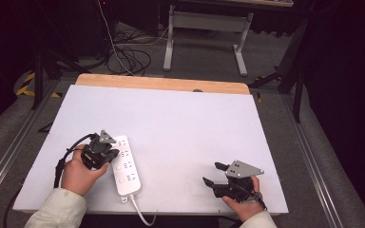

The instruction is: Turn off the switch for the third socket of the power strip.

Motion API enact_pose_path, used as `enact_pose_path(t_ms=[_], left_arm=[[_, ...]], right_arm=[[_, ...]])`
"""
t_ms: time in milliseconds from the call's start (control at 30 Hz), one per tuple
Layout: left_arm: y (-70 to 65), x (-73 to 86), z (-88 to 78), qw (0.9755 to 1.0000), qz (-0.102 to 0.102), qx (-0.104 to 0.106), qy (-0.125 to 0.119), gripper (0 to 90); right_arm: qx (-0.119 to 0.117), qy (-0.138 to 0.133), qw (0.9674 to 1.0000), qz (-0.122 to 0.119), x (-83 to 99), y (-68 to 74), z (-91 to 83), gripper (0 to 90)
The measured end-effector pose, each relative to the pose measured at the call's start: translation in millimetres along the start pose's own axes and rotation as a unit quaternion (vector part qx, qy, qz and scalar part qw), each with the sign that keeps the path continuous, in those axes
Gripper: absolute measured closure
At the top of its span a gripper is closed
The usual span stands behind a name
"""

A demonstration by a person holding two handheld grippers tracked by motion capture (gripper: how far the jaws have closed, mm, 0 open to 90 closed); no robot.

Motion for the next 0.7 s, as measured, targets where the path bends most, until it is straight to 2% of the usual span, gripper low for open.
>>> enact_pose_path(t_ms=[67,700], left_arm=[[0.6,0.0,-0.2,1.0000,0.003,-0.006,0.000,90.0],[-0.3,1.4,0.2,1.0000,0.001,-0.005,-0.007,90.0]], right_arm=[[0.000,-0.001,1.0000,0.002,0.1,-0.1,0.0,32.7],[-0.001,0.000,1.0000,0.001,0.4,0.4,0.2,32.7]])
Point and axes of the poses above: each handheld gripper's, and its own axes: z roughly forward along the jaws, x roughly out of its underside, y roughly to its left, the point moved 9 cm from there along z, roughly forward along the jaws, and after that the axes turned 1 degree about y, right-handed, at the moved point
